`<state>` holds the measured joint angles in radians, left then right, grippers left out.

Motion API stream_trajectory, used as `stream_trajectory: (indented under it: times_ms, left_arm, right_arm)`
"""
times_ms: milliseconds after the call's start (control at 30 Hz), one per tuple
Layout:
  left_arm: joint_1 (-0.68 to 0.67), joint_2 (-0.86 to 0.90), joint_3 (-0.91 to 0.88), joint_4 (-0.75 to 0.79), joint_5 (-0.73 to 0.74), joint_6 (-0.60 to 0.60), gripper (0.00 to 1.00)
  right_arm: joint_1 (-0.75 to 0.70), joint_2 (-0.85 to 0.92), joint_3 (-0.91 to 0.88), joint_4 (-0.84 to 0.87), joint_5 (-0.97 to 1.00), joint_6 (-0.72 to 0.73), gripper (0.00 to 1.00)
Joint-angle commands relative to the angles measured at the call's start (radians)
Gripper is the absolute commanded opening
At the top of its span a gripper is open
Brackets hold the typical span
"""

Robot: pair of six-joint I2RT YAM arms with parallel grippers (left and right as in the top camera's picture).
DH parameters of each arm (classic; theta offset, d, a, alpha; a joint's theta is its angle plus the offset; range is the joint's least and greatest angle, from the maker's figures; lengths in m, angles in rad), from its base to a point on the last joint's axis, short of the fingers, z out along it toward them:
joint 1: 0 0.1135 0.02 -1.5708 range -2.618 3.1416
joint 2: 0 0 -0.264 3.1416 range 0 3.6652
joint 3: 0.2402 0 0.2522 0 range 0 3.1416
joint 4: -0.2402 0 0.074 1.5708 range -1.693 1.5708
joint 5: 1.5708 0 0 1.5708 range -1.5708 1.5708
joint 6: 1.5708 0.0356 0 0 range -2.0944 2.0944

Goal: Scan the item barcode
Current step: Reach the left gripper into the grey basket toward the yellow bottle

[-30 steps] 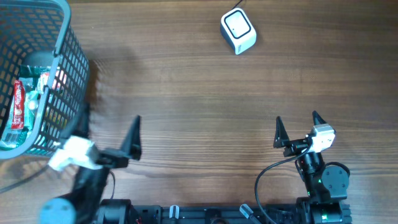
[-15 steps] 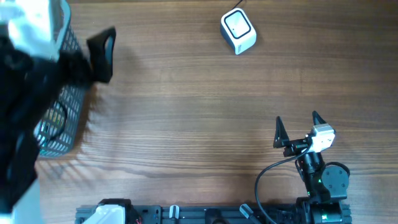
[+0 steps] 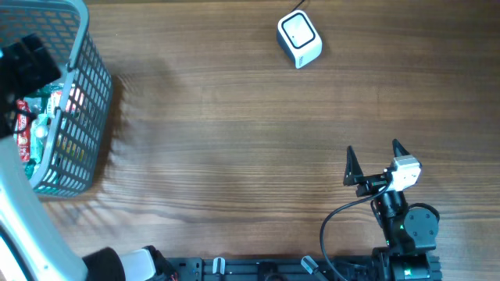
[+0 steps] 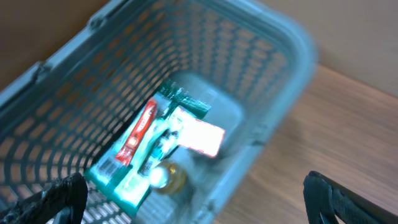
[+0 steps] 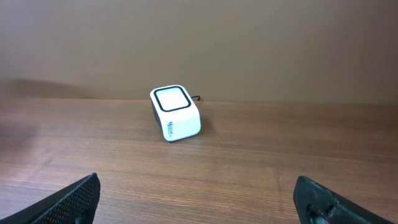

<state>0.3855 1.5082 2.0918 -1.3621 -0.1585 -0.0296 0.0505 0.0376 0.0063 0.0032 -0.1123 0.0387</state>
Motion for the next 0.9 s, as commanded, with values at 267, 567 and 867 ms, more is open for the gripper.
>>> stream_trajectory:
  times_ms: [267,567,867]
  left_arm:
    - [0.145,0.039,-0.384,0.144,0.021,0.066,1.0]
    - [0.255,0.135,-0.452,0.2,0.184,0.125,1.0]
    - [0.292,0.281,-0.452,0.204,0.259,0.272,0.82]
  right_arm:
    - [-0.004,-0.001,-0.001,0.004,-0.015,-0.011,1.0]
    - [-0.004,-0.001,-0.001,0.004,-0.015,-0.011,1.0]
    - [-0.004,-0.001,-0.001,0.004,-0.015,-0.012,1.0]
